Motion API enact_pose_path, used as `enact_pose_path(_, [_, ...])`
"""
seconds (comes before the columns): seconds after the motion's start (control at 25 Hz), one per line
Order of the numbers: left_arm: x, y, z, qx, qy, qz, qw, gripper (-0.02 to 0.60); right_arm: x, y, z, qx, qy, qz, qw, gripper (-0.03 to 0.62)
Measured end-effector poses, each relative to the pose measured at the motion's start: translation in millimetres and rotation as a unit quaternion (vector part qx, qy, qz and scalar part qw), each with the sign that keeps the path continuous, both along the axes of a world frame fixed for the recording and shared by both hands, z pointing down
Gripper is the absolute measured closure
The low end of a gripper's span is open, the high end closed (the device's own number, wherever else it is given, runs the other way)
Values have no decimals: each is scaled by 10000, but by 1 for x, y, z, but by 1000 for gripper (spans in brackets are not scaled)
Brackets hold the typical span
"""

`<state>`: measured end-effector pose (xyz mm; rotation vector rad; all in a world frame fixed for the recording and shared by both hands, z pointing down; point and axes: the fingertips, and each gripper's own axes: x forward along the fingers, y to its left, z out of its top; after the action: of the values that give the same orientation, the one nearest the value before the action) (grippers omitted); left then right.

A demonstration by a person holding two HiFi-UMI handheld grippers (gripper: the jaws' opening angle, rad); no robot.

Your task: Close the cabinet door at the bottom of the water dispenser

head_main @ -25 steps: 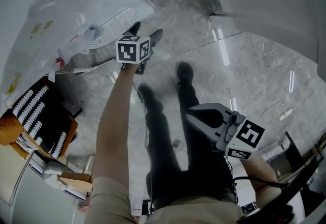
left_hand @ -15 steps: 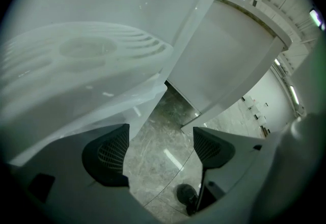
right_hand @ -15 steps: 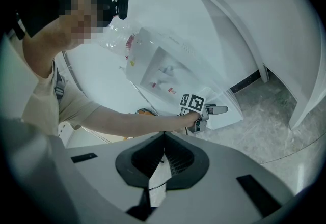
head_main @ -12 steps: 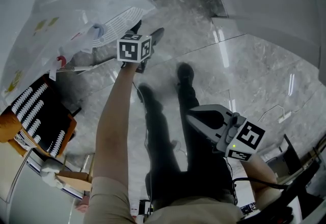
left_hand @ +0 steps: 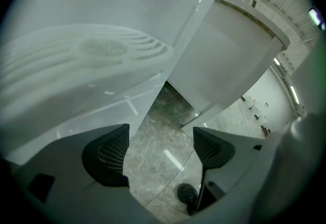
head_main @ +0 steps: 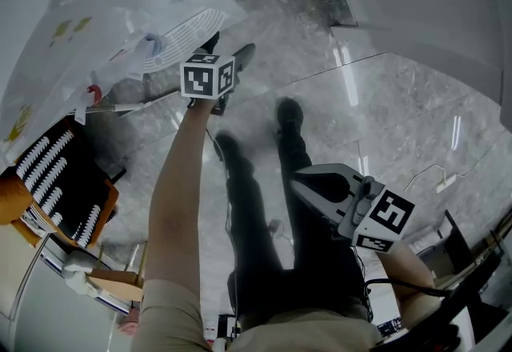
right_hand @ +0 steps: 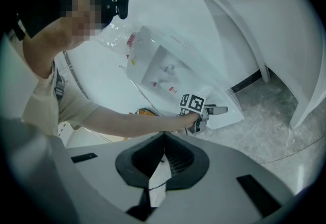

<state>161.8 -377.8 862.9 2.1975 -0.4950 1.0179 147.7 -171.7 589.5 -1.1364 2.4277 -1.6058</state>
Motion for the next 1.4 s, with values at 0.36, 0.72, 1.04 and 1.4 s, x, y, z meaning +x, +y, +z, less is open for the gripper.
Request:
enact_pose_path(0.36, [-15,23,-7,46,-248,522,9983,219,-4,-3,-6,37,28,50,10000,579])
enact_pose_path(0.72, [-46,45,-49,-79,-247,822,9963,222,-26,-21,-40,377,134,-5,9992,579])
enact_pose_path(1.04, [-97,62,-121,-142,-56,824,9965,225,-65,-37,-97,752,279,-35,9968,579])
enact_pose_path(1.4, [-166,65,-248,250,407,398,9981,225,-117,-66,-179,1326,480,-200,9898,579])
